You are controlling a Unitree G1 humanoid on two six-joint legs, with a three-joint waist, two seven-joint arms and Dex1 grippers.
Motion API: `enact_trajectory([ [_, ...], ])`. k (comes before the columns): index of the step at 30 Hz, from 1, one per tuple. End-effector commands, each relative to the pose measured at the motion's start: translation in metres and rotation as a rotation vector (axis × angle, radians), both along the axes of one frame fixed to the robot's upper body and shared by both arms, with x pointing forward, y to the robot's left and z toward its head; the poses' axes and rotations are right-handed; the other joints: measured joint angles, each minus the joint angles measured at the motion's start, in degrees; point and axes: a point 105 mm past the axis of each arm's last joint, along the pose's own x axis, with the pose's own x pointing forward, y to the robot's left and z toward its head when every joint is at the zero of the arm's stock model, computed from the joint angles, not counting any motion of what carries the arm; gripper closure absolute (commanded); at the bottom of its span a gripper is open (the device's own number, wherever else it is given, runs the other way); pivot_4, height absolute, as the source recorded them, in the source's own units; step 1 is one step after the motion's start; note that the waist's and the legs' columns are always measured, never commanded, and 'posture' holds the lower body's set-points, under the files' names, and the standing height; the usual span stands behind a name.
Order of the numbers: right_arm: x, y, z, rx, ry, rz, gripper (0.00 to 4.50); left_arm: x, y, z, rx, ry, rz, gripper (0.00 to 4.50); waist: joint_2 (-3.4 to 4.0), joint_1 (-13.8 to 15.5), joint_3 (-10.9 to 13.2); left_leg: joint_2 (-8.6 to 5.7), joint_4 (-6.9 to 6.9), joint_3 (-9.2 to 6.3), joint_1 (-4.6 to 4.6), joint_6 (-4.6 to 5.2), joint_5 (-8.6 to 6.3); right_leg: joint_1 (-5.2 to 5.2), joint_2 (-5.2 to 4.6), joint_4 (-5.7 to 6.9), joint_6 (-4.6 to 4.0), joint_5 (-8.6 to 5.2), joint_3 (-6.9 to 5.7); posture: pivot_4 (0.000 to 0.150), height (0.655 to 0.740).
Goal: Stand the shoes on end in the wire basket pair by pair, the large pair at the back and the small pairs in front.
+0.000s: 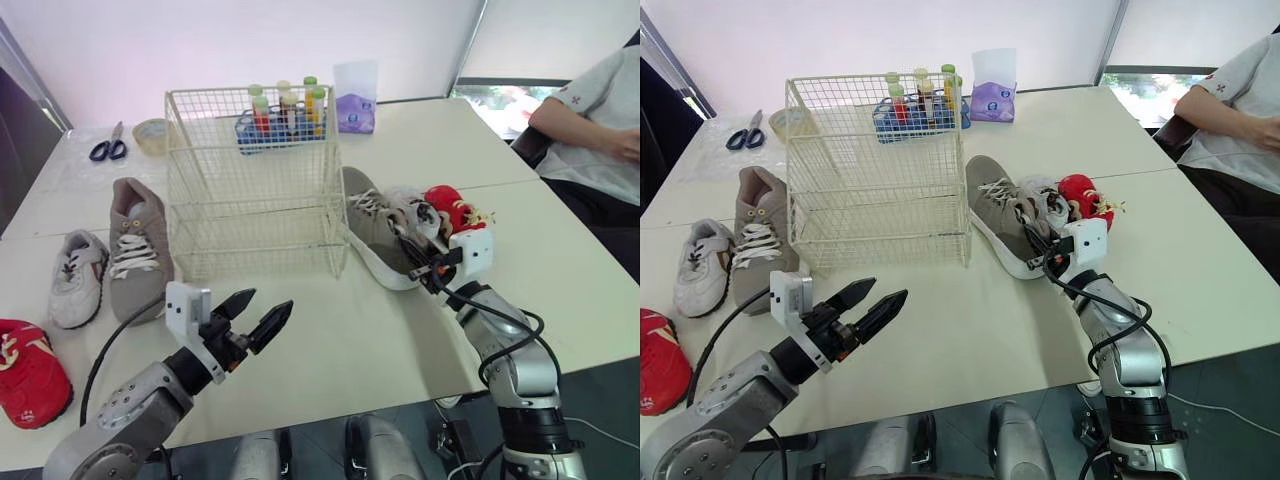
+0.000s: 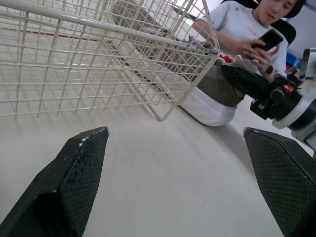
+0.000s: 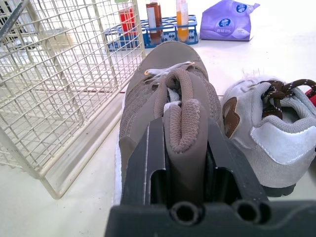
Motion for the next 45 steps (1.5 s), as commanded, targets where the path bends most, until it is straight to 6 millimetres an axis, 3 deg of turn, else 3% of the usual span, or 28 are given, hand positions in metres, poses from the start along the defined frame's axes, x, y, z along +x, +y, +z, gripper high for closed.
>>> enact_trajectory([
  [1,-0.002,-0.005,-0.001,-0.01,0.04,0.003,4.3,-0.004,0.002,0.023,0.009,-0.066,-0.043,0.0,-0.01,0.0,0.0,0.0,0.0,0.0,0.0,0.0,0.0,0.0,-0.01,0.0,-0.02,0.01,0.0,0.15,0.74],
  [6,0.011,-0.023,0.081,0.05,-0.183,-0.06,4.3,-0.004,0.011,0.057,-0.002,-0.124,-0.163,0.0,0.09,0.1,0.1,0.0,0.02,0.03,-0.09,-0.03,0.01,-0.11,-0.02,0.0,-0.04,0.02,0.01,0.15,0.74],
  [10,0.005,-0.035,0.148,0.079,-0.323,-0.05,4.3,0.001,0.021,0.089,-0.012,-0.17,-0.218,0.0,0.26,0.1,0.2,-0.01,0.05,0.1,-0.21,-0.03,0.05,-0.25,-0.01,0.02,-0.13,0.14,0.06,0.15,0.74],
  [17,-0.021,-0.053,0.219,0.063,-0.49,-0.023,4.3,0.029,0.048,0.127,-0.104,-0.218,-0.177,0.0,0.22,0.3,0.2,-0.01,-0.19,0.09,-0.25,-0.03,0.03,-0.25,0.09,-0.02,0.37,0.06,0.05,0.15,0.74],
  [21,-0.034,-0.039,0.267,-0.053,-0.621,0.104,4.3,0.051,0.067,0.17,-0.158,-0.302,-0.145,0.0,0.15,0.2,0.5,-0.06,-0.12,0.17,-0.25,-0.03,0.04,-0.26,0.09,-0.02,0.32,0.08,0.09,0.15,0.74],
  [24,-0.05,-0.009,0.301,-0.129,-0.742,0.314,4.3,0.062,0.075,0.202,-0.182,-0.313,-0.202,0.0,0.14,-0.2,0.6,-0.07,-0.05,0.18,-0.21,-0.08,0.08,-0.26,0.26,-0.08,0.25,0.14,0.13,0.15,0.74],
  [27,-0.058,0.019,0.31,-0.211,-0.799,0.485,4.3,0.074,0.074,0.211,-0.098,-0.266,-0.232,0.0,0.12,-0.4,0.5,0.07,-0.14,0.28,-0.08,-0.08,0.08,-0.26,0.45,-0.02,0.26,0.19,0.2,0.15,0.74],
  [31,-0.07,0.063,0.3,-0.317,-0.843,0.754,4.3,0.073,0.071,0.251,-0.15,-0.339,-0.317,0.0,-0.08,-0.1,0.6,0.15,-0.21,0.34,-0.14,-0.21,0.15,-0.28,0.54,0.04,0.26,0.18,0.14,0.15,0.74],
  [33,-0.072,0.074,0.294,-0.358,-0.856,0.815,4.3,0.069,0.071,0.263,-0.173,-0.348,-0.353,0.0,-0.13,-0.1,0.7,0.17,-0.18,0.36,-0.22,-0.31,0.21,-0.34,0.52,0.06,0.27,0.19,0.13,0.15,0.74],
  [36,-0.07,0.085,0.285,-0.42,-0.885,0.856,4.3,0.055,0.072,0.272,-0.188,-0.361,-0.428,0.0,-0.2,-0.1,0.7,0.14,-0.15,0.42,-0.27,-0.33,0.22,-0.36,0.38,0.02,0.3,0.2,0.16,0.15,0.74],
  [40,-0.064,0.089,0.278,-0.46,-0.907,0.861,4.3,0.044,0.07,0.265,-0.141,-0.36,-0.459,0.0,-0.22,0.0,0.7,0.15,-0.15,0.42,-0.28,-0.57,0.36,-0.36,0.3,0.02,0.35,0.21,0.17,0.15,0.74],
  [45,-0.068,0.089,0.277,-0.463,-0.925,0.888,4.3,0.053,0.08,0.266,-0.159,-0.365,-0.385,0.0,-0.28,0.0,0.7,0.16,-0.12,0.39,-0.27,-0.67,0.42,-0.35,0.31,0.07,0.34,0.22,0.16,0.15,0.74],
])
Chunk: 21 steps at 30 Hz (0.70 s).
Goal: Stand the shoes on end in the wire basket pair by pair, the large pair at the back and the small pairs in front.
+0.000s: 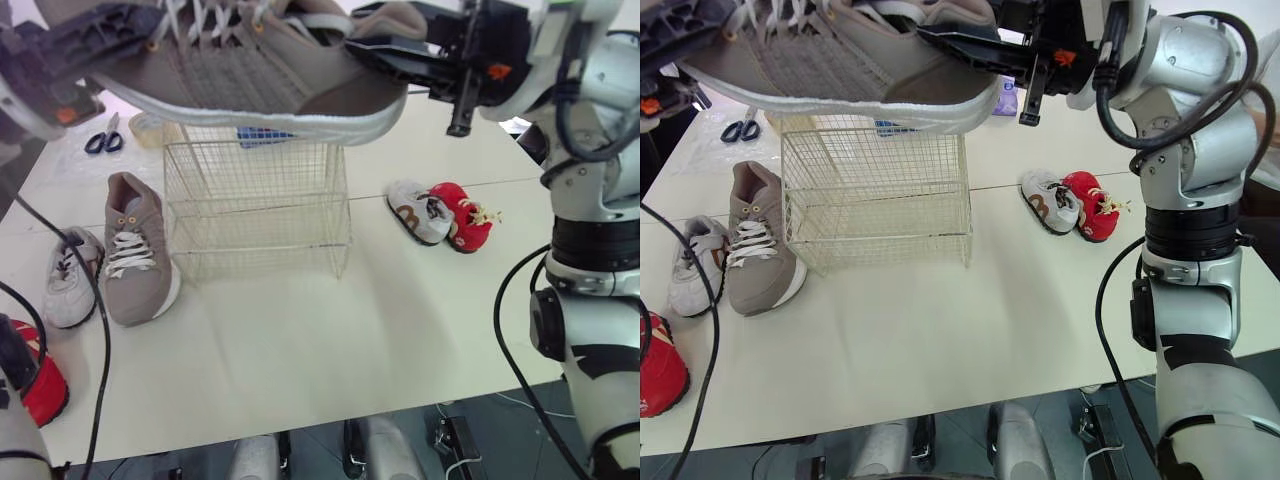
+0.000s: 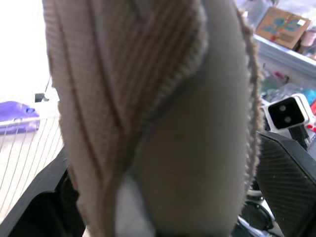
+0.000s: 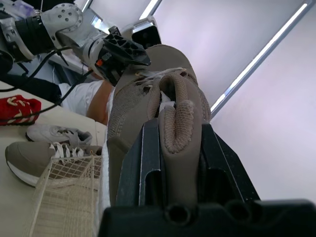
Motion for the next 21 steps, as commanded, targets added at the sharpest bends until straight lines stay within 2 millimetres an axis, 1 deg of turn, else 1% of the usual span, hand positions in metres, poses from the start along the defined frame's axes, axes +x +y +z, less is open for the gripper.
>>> enact_trajectory([
  [1,-0.018,0.0,0.014,0.011,-0.093,0.044,4.3,-0.007,0.006,0.016,-0.007,-0.08,0.027,0.0,0.0,-0.1,0.0,0.0,0.01,0.0,0.02,0.0,0.0,0.01,0.0,0.02,0.0,0.0,0.0,0.15,0.74],
  [4,-0.02,0.003,0.012,0.008,-0.092,0.058,4.3,-0.004,0.007,0.014,-0.008,-0.077,0.026,0.8,0.0,-0.1,0.0,-0.02,0.01,0.01,0.05,0.02,-0.01,0.01,0.05,0.07,-0.04,0.03,0.0,0.15,0.74],
  [8,-0.016,0.003,0.012,0.032,-0.064,0.05,4.3,-0.002,0.003,0.008,-0.01,-0.074,0.01,2.69,0.0,-0.1,0.0,0.0,0.01,-0.02,0.11,0.01,0.0,0.0,0.1,0.18,-0.06,0.04,-0.02,0.15,0.74],
  [10,-0.013,0.002,0.012,0.051,-0.043,0.039,4.3,0.0,0.001,0.005,-0.026,-0.074,0.011,3.5,0.0,-0.1,0.0,0.02,0.01,-0.03,0.11,0.0,0.0,0.0,0.11,0.21,-0.07,0.04,-0.03,0.15,0.74],
  [11,-0.012,0.001,0.011,0.057,-0.034,0.034,4.3,0.001,0.001,0.004,-0.036,-0.076,0.015,3.69,0.0,-0.1,0.0,0.02,0.03,-0.02,0.11,0.0,0.0,0.0,0.11,0.21,-0.07,0.05,-0.02,0.15,0.74],
  [12,-0.011,0.001,0.011,0.063,-0.027,0.03,4.3,0.002,0.001,0.004,-0.046,-0.078,0.022,3.73,-0.01,-0.1,0.0,0.02,0.04,-0.02,0.11,-0.02,0.02,0.0,0.09,0.23,-0.07,0.05,-0.02,0.15,0.74],
  [13,-0.007,-0.004,0.012,0.108,0.015,0.018,3.81,0.004,0.003,0.005,-0.077,-0.089,0.044,3.73,-0.01,-0.1,0.0,0.02,0.04,-0.02,0.11,-0.07,0.04,0.01,0.08,0.23,-0.07,0.05,-0.01,0.15,0.74],
  [14,0.0,-0.013,0.016,0.187,0.076,-0.004,3.32,0.006,0.005,0.006,-0.114,-0.107,0.07,3.73,-0.01,-0.1,0.0,0.02,0.04,-0.02,0.1,-0.1,0.06,0.01,0.07,0.23,-0.07,0.05,-0.01,0.15,0.74],
  [15,0.009,-0.025,0.021,0.286,0.133,-0.038,3.02,0.006,0.006,0.007,-0.153,-0.125,0.092,3.73,-0.02,0.0,0.0,0.05,0.04,-0.03,0.11,-0.19,0.12,0.01,0.05,0.24,-0.07,0.05,-0.01,0.15,0.74],
  [16,0.018,-0.039,0.023,0.386,0.2,-0.068,2.61,0.005,0.007,0.008,-0.193,-0.147,0.113,3.73,-0.06,0.1,0.0,0.06,0.05,-0.04,0.11,-0.32,0.19,0.02,0.01,0.26,-0.08,0.05,-0.01,0.15,0.74],
  [17,0.026,-0.053,0.022,0.475,0.259,-0.099,2.24,0.004,0.008,0.009,-0.235,-0.166,0.136,3.73,-0.15,0.1,-0.1,0.08,0.09,-0.08,0.08,-0.34,0.21,0.03,-0.01,0.29,-0.08,0.05,-0.03,0.15,0.74],
  [18,0.034,-0.069,0.019,0.586,0.33,-0.136,1.79,0.003,0.009,0.009,-0.284,-0.179,0.158,3.73,-0.25,0.1,-0.1,0.09,0.09,-0.09,0.08,-0.35,0.22,0.03,-0.01,0.28,-0.1,0.07,-0.04,0.15,0.74],
  [19,0.042,-0.082,0.011,0.677,0.428,-0.153,1.26,0.002,0.009,0.008,-0.334,-0.19,0.18,3.73,-0.29,0.2,-0.2,0.08,0.1,-0.11,0.08,-0.35,0.22,0.07,-0.04,0.26,-0.1,0.07,-0.04,0.15,0.74],
  [20,0.043,-0.091,0.003,0.761,0.524,-0.113,0.78,0.001,0.009,0.005,-0.377,-0.196,0.202,3.73,-0.29,0.2,-0.2,0.08,0.1,-0.24,0.09,-0.34,0.21,0.12,-0.1,0.25,-0.11,0.08,0.0,0.15,0.74],
  [21,0.043,-0.102,-0.003,0.88,0.614,-0.052,0.29,-0.002,0.007,0.002,-0.421,-0.2,0.22,3.73,-0.29,0.2,-0.2,0.04,0.12,-0.29,0.08,-0.33,0.21,0.12,-0.17,0.26,-0.1,0.09,0.01,0.15,0.74],
])
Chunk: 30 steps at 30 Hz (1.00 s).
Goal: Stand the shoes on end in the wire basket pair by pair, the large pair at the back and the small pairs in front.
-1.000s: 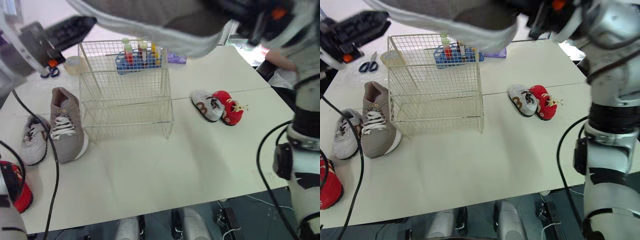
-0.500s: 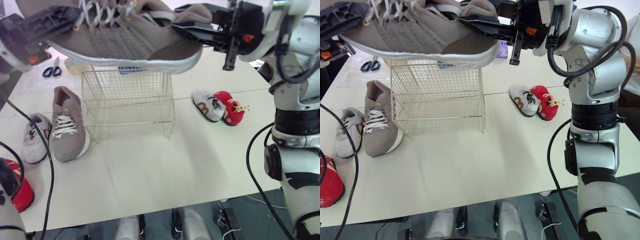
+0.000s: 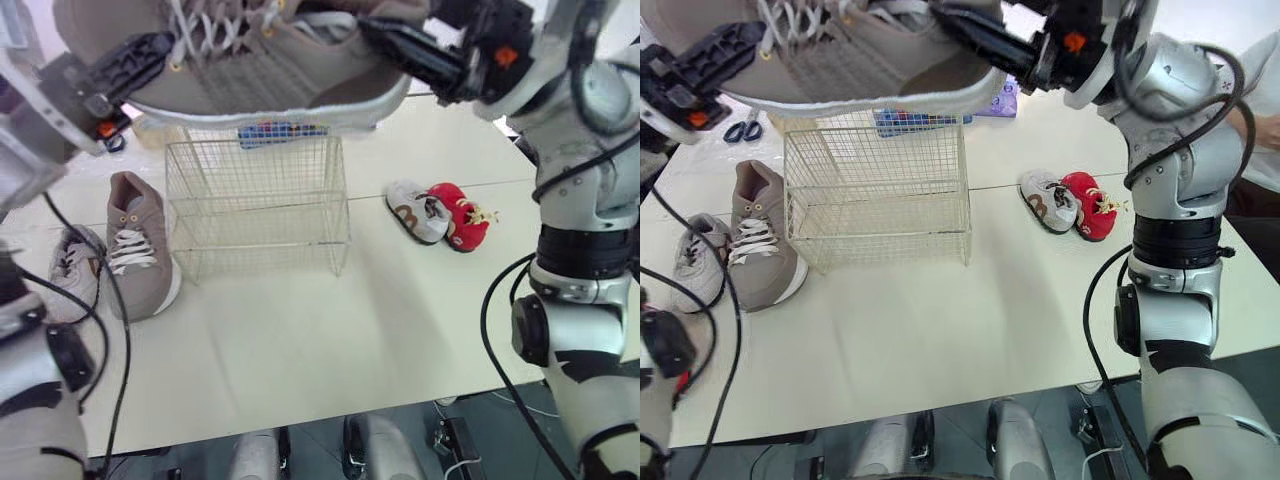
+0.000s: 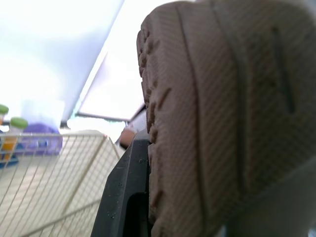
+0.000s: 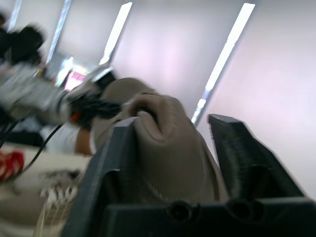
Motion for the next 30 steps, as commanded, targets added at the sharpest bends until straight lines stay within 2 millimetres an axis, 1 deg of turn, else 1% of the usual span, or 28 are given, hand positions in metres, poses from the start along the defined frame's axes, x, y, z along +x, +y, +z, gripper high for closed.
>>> enact_trajectory([
  [1,0.006,-0.066,-0.01,0.487,0.243,0.044,0.29,-0.031,0.012,0.02,-0.206,-0.158,0.078,3.73,0.0,0.0,0.0,-0.02,-0.02,0.0,0.02,0.01,0.0,0.02,-0.15,-0.02,0.04,0.12,0.0,0.15,0.74],
  [2,0.005,-0.069,-0.02,0.558,0.295,0.085,0.29,-0.032,0.011,0.016,-0.253,-0.156,0.096,3.73,-0.01,0.0,0.0,-0.02,-0.04,0.01,0.04,0.03,-0.02,0.03,-0.16,-0.03,0.03,0.16,-0.01,0.15,0.74],
  [4,0.003,-0.06,-0.039,0.6,0.384,0.158,0.29,-0.033,0.007,0.01,-0.338,-0.145,0.116,3.73,0.01,0.1,0.0,-0.02,-0.03,-0.02,-0.03,0.04,-0.02,0.01,-0.16,-0.07,0.04,0.2,-0.05,0.15,0.74],
  [6,0.003,-0.045,-0.05,0.6,0.434,0.177,0.29,-0.031,0.001,0.007,-0.386,-0.138,0.114,3.73,0.09,-0.3,0.1,-0.01,-0.04,0.02,-0.01,0.06,-0.02,-0.02,-0.12,-0.01,0.02,0.21,-0.04,0.15,0.74],
  [7,0.002,-0.032,-0.053,0.583,0.452,0.205,0.29,-0.029,-0.001,0.006,-0.412,-0.134,0.11,3.73,0.12,-0.4,0.1,-0.03,-0.04,0.09,0.04,0.11,-0.03,-0.04,0.04,0.0,-0.03,0.25,-0.04,0.15,0.74],
  [8,0.001,-0.013,-0.055,0.547,0.462,0.236,0.29,-0.026,-0.005,0.005,-0.438,-0.13,0.102,3.73,0.13,-0.4,0.1,-0.03,-0.04,0.17,0.1,0.35,-0.17,-0.04,0.16,-0.01,-0.07,0.28,0.02,0.15,0.74],
  [10,-0.002,0.015,-0.056,0.495,0.462,0.288,0.29,-0.021,-0.01,0.004,-0.477,-0.122,0.087,3.73,0.12,-0.4,0.1,0.01,-0.03,0.22,0.21,0.37,-0.09,0.01,0.34,-0.01,-0.14,0.32,0.06,0.15,0.74],
  [13,-0.004,0.042,-0.051,0.473,0.445,0.357,0.29,-0.015,-0.02,0.0,-0.495,-0.108,0.066,3.73,0.12,-0.2,0.1,0.08,-0.06,0.2,0.25,0.26,0.19,0.03,0.54,0.0,-0.4,0.48,0.02,0.15,0.74],
  [15,-0.004,0.054,-0.047,0.461,0.424,0.38,0.29,-0.011,-0.024,-0.004,-0.498,-0.098,0.065,3.73,0.11,0.0,0.0,0.09,-0.07,0.15,0.24,0.32,0.36,0.04,0.57,-0.01,-0.52,0.6,-0.03,0.15,0.74],
  [18,-0.003,0.065,-0.038,0.447,0.38,0.411,0.29,-0.008,-0.028,-0.012,-0.509,-0.077,0.073,3.73,0.1,-0.1,0.0,0.08,-0.06,0.14,0.18,0.43,0.46,0.13,0.55,-0.24,-0.52,0.81,-0.04,0.15,0.74],
  [22,-0.002,0.078,-0.032,0.426,0.342,0.436,0.29,-0.007,-0.035,-0.017,-0.494,-0.069,0.067,3.73,0.09,-0.1,0.0,0.02,-0.05,0.2,0.07,0.51,0.5,0.13,0.45,-0.4,-0.42,0.94,0.0,0.15,0.74],
  [26,0.002,0.087,-0.029,0.418,0.323,0.454,0.29,-0.008,-0.042,-0.024,-0.484,-0.056,0.057,3.73,0.09,-0.1,0.0,0.03,-0.08,0.17,-0.05,0.51,0.5,0.01,0.48,-0.39,-0.38,0.95,-0.04,0.15,0.74],
  [30,0.006,0.091,-0.026,0.425,0.318,0.47,0.29,-0.011,-0.054,-0.031,-0.46,-0.038,0.027,3.73,0.09,-0.2,0.0,0.04,-0.11,0.18,-0.05,0.51,0.5,-0.01,0.48,-0.41,-0.37,0.95,-0.05,0.15,0.74],
])
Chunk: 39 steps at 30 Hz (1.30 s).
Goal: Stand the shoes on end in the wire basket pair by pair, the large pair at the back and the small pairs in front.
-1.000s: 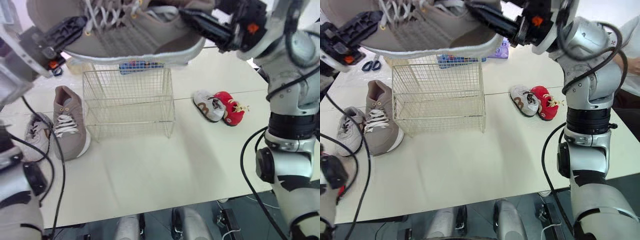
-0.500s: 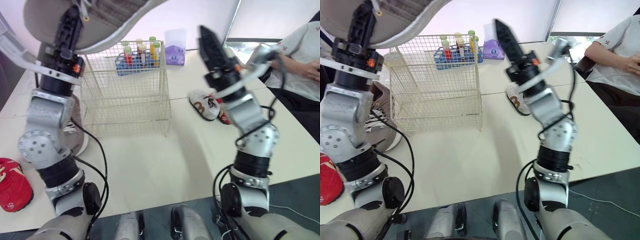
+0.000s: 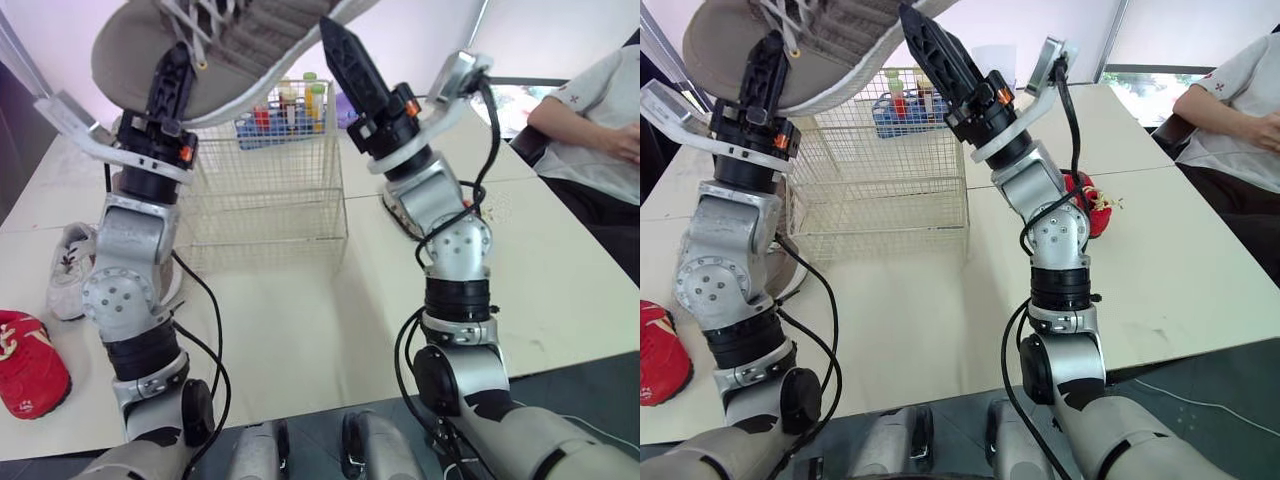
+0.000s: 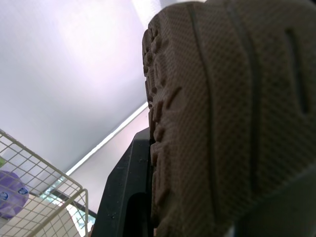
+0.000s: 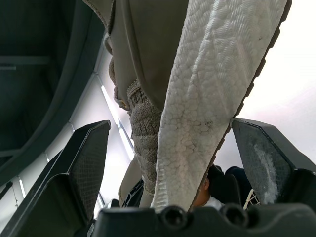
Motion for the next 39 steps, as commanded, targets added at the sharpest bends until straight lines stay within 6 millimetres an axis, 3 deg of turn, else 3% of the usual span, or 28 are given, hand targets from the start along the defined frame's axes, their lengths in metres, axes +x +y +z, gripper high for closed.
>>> enact_trajectory([
  [1,-0.008,0.006,0.019,0.031,-0.076,0.022,0.29,-0.018,-0.025,0.008,0.049,-0.079,-0.08,3.73,0.0,0.0,0.0,0.0,0.0,0.0,0.0,0.0,0.0,0.0,0.0,0.0,0.0,0.0,0.0,0.15,0.74],
  [8,-0.003,0.005,0.026,0.056,-0.072,0.013,0.29,-0.02,-0.027,0.005,0.041,-0.072,-0.077,3.73,0.0,0.0,0.0,0.01,0.0,-0.01,0.0,0.0,0.0,0.0,0.0,0.0,-0.01,0.0,-0.01,0.15,0.74],
  [13,0.002,0.004,0.009,0.002,-0.063,-0.033,0.13,-0.021,-0.008,0.017,-0.012,-0.104,-0.03,3.73,-0.01,0.1,0.0,-0.01,0.0,-0.04,-0.04,0.0,0.0,0.02,-0.04,-0.05,-0.01,0.0,-0.05,0.15,0.74],
  [17,0.003,0.001,0.008,0.005,-0.057,-0.049,0.13,-0.022,-0.007,0.019,0.007,-0.112,-0.032,3.73,0.0,-0.1,0.0,0.02,-0.02,-0.04,-0.04,0.02,-0.01,-0.04,-0.03,-0.04,0.0,0.0,-0.05,0.15,0.74],
  [28,0.0,0.002,0.025,0.04,-0.09,-0.061,0.13,-0.016,-0.028,-0.009,0.029,-0.03,-0.096,3.73,-0.01,0.0,0.0,0.02,-0.05,-0.07,-0.05,0.01,-0.01,-0.04,-0.03,-0.05,-0.01,0.0,-0.06,0.15,0.74],
  [31,-0.003,0.003,0.027,0.043,-0.103,-0.054,0.96,-0.015,-0.026,-0.015,0.031,-0.012,-0.085,3.73,-0.01,0.0,0.0,0.02,-0.06,-0.06,-0.06,0.01,-0.01,-0.05,-0.01,-0.06,-0.01,-0.01,-0.08,0.15,0.74],
  [34,-0.004,0.003,0.027,0.041,-0.111,-0.05,2.26,-0.014,-0.024,-0.017,0.035,-0.004,-0.074,3.73,-0.01,0.0,0.0,0.03,-0.06,-0.07,-0.06,0.01,-0.01,-0.04,-0.01,-0.06,-0.01,-0.01,-0.08,0.15,0.74],
  [37,-0.007,0.003,0.031,0.04,-0.12,-0.044,2.61,-0.015,-0.023,-0.018,0.052,0.0,-0.068,3.73,-0.01,0.0,0.0,0.03,-0.06,-0.11,-0.06,0.01,-0.01,-0.04,-0.02,-0.06,-0.01,-0.01,-0.08,0.15,0.74],
  [39,-0.007,0.001,0.036,0.033,-0.136,-0.049,2.61,-0.018,-0.027,-0.019,0.088,-0.008,-0.085,2.69,-0.01,0.0,0.0,0.03,-0.06,-0.14,-0.06,0.01,-0.01,-0.05,-0.02,-0.06,-0.01,-0.01,-0.08,0.15,0.74],
])
